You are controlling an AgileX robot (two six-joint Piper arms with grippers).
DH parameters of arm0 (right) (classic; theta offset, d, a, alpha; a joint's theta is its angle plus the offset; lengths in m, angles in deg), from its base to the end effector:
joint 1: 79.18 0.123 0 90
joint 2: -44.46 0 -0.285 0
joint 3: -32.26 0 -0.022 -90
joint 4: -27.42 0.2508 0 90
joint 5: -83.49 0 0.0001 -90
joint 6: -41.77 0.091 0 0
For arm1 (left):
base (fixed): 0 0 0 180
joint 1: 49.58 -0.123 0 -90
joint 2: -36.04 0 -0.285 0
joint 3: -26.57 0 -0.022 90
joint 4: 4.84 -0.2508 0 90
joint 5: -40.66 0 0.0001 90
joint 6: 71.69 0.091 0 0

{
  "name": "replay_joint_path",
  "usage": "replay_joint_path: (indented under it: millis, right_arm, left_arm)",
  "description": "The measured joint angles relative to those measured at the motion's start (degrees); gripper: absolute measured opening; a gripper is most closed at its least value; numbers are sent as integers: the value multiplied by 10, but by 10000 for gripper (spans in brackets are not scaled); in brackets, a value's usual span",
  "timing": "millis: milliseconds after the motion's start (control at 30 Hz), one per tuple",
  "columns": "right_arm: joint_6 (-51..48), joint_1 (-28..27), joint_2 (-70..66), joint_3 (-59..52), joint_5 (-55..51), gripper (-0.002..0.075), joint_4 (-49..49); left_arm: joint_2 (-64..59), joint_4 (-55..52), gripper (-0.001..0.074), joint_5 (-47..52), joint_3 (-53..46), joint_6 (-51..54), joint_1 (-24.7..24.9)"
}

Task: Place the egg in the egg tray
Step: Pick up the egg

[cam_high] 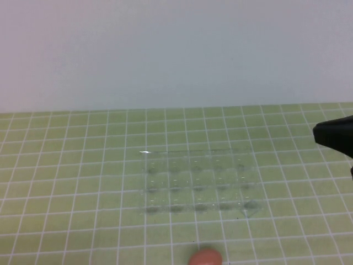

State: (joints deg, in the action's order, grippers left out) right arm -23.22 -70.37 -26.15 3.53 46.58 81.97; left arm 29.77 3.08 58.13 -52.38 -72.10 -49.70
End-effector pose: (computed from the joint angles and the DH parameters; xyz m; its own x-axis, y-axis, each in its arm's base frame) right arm 0.2136 0.0782 0.3297 -0.3591 -0.3089 -0.8807 -0.6708 0.7415 0.0135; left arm 0.0535 -0.0037 0.1771 -0.2202 -0.1390 -0.9655 0.0078 0.9895 -0.1442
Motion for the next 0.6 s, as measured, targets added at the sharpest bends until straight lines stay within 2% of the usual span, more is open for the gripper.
replay_joint_path:
  millis: [133, 233, 367, 500, 600]
  right_arm:
    - [-97, 14, -39, 26, -44, 13, -1]
    - [-124, 49, -67, 50, -61, 13, -36]
    - [-114, 133, -103, 77, -84, 13, -171]
    - [-61, 228, -130, 84, -88, 13, -325]
    - [-37, 284, -151, 85, -88, 13, -405]
  left_arm:
    - [0, 0, 0, 0, 0, 0, 0]
    - [0, 0, 0, 0, 0, 0, 0]
    - [0, 0, 0, 0, 0, 0, 0]
    - [0, 0, 0, 0, 0, 0, 0]
    - [0, 0, 0, 0, 0, 0, 0]
